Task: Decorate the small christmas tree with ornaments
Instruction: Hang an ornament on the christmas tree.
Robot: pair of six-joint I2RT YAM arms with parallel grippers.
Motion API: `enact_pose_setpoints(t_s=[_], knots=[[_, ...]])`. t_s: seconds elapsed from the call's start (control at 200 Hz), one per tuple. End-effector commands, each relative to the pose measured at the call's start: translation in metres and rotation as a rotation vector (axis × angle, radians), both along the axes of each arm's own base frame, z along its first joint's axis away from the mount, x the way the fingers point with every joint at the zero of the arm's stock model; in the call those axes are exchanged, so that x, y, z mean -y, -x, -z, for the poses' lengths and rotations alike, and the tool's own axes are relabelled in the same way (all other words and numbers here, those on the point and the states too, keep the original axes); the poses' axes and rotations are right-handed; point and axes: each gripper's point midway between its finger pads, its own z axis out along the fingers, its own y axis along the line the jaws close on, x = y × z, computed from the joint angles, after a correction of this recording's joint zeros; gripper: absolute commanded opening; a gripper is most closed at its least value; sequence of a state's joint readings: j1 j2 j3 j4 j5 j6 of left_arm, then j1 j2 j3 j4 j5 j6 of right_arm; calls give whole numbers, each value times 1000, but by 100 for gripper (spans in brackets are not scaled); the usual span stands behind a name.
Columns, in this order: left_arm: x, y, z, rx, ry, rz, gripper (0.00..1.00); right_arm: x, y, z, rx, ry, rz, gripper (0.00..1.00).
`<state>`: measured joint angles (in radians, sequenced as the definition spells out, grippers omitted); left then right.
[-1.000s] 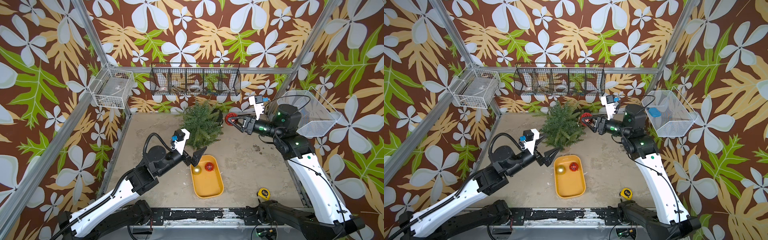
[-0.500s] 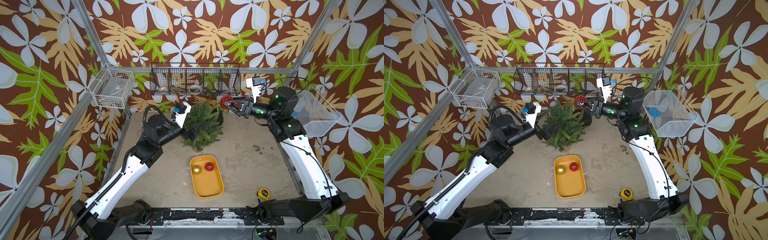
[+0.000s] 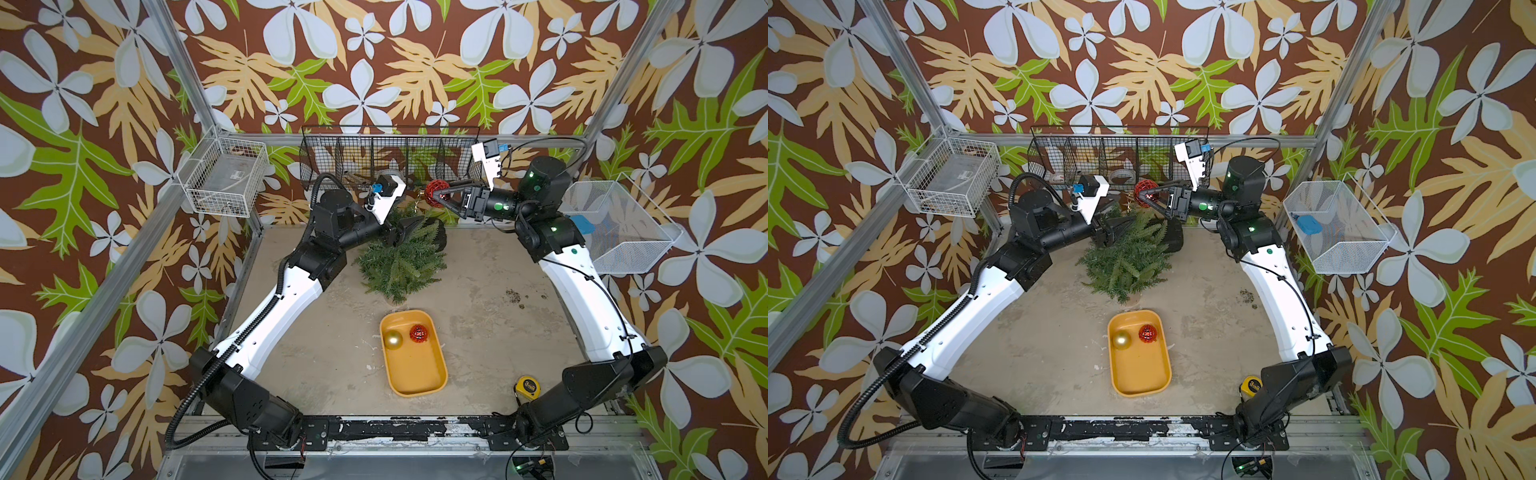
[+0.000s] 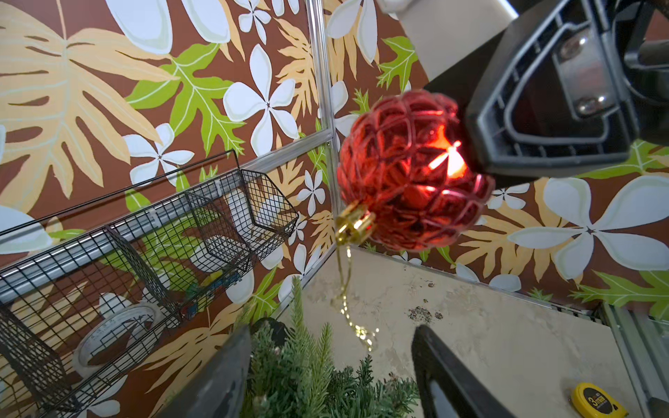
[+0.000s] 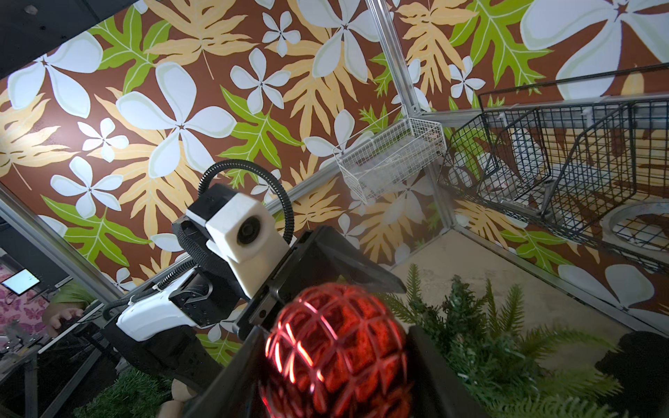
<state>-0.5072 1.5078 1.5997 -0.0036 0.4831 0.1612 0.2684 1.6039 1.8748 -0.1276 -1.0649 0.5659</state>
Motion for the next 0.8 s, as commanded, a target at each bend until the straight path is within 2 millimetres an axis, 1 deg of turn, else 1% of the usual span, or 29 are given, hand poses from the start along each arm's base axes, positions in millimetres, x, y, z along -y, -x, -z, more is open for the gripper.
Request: enact_pose_setpoints(t_s=[0.0,0.07,0.185,0.335,0.41,0.581,0.701,0.796], knots=[[-2,-3,-1,-7,11,20,68,-3,2,-9,42,-9,-14,54],[-2,-4,1,-9,16,32,63,-6,2,-10,45,-9,-20,54],[2,2,-1,-10,32,80,57,-7,1,-11,47,-9,-22,53],[8,8,-2,-26,60,143,54,-9,0,-7,40,-4,-31,53],[10,10,-5,-27,75,160,50,-9,1,-7,38,-2,-32,53],[11,8,-6,-36,89,160,42,-9,2,-7,41,-1,-33,54],[10,7,-4,-39,86,148,32,-10,2,-7,39,-1,-34,53],[10,8,-5,-35,88,149,28,-10,2,-7,40,0,-34,53]])
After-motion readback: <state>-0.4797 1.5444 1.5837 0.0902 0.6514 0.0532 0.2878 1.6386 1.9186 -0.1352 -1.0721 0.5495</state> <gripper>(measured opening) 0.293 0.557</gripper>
